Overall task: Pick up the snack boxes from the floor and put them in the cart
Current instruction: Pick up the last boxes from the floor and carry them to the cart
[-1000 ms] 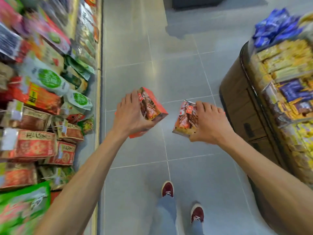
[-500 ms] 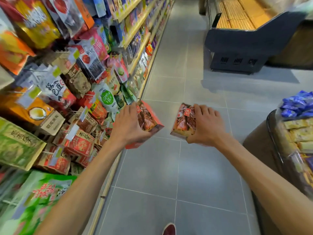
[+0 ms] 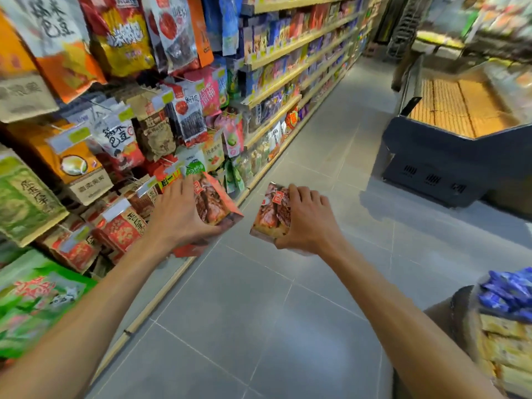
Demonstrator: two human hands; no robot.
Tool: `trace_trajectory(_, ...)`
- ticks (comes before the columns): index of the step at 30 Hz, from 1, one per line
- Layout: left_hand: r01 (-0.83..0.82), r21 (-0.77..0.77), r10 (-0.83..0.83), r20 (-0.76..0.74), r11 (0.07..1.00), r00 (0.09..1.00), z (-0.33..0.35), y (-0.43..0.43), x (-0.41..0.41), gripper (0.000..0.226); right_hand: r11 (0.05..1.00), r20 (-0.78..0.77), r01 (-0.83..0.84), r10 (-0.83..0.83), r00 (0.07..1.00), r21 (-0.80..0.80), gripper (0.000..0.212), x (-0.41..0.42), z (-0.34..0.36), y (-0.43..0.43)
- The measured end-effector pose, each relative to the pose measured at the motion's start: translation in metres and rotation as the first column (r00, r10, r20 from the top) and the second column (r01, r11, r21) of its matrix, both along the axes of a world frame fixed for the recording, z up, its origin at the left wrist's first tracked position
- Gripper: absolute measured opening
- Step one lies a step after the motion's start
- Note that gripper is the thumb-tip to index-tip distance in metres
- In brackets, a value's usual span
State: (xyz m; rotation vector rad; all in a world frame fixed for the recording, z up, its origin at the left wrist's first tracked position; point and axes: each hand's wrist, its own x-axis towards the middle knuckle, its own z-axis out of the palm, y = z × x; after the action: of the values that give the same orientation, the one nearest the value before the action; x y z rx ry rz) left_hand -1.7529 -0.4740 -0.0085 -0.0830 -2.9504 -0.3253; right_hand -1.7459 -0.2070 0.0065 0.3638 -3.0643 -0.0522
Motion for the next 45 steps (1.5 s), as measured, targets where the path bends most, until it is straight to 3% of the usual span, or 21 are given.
trace_trajectory(7,-0.208,0.007,0.208,0.007,0.978,0.978,-0.009,-0.001,0.031,0.139,0.976,-0.009,-0.215,0.215,0.977,0.027,0.126,-0.032,0.004,-0.009)
trace_trajectory(13,-0.431,-0.029,0.432,0.02,0.902,0.902,0.001,-0.033,0.085,0.148,0.918,-0.045,-0.394,0.395,0.917,0.04,0.124,-0.035,0.001,-0.059)
trace_trajectory(24,-0.718,-0.007,0.717,-0.054,0.696,0.695,0.024,-0.112,0.248,0.133,0.692,-0.08,-0.721,0.721,0.688,0.043,0.133,0.052,0.016,-0.198)
trace_trajectory(32,-0.891,0.004,0.889,-0.066,0.454,0.453,0.027,-0.154,0.419,0.133,0.469,-0.093,-0.881,0.882,0.463,0.058,0.134,0.171,0.023,-0.302)
trace_trajectory(45,-0.998,0.025,0.996,-0.067,-0.056,-0.057,0.011,-0.134,0.703,0.138,0.017,-0.041,-0.999,0.999,0.015,0.042,0.128,0.41,0.008,-0.407)
